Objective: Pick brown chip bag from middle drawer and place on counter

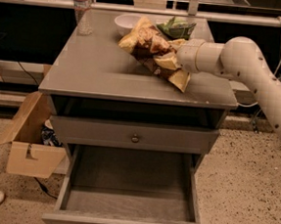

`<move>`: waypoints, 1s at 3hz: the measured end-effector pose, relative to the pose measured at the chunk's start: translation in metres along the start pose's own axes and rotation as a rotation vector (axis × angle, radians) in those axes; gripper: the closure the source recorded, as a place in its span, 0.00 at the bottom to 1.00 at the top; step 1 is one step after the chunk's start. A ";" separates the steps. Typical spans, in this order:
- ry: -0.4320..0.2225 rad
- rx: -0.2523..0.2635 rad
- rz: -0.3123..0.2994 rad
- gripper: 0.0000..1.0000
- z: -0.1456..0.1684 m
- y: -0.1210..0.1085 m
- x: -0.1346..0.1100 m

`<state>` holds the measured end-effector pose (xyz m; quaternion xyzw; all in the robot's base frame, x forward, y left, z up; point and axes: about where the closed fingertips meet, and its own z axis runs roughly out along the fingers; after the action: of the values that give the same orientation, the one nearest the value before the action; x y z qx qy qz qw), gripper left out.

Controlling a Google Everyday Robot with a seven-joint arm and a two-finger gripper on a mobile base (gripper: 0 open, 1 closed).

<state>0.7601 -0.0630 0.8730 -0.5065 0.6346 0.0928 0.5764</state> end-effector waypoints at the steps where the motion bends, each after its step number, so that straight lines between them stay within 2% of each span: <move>1: -0.002 -0.006 0.004 0.00 0.003 0.000 0.001; 2: -0.003 -0.006 0.004 0.00 0.003 0.000 0.001; 3: -0.063 0.047 -0.011 0.00 -0.018 -0.013 -0.020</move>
Offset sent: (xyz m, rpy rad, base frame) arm 0.0022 0.0012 -0.0018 0.0031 0.0051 0.0046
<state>0.7545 -0.0706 0.9015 -0.4931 0.6152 0.0908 0.6084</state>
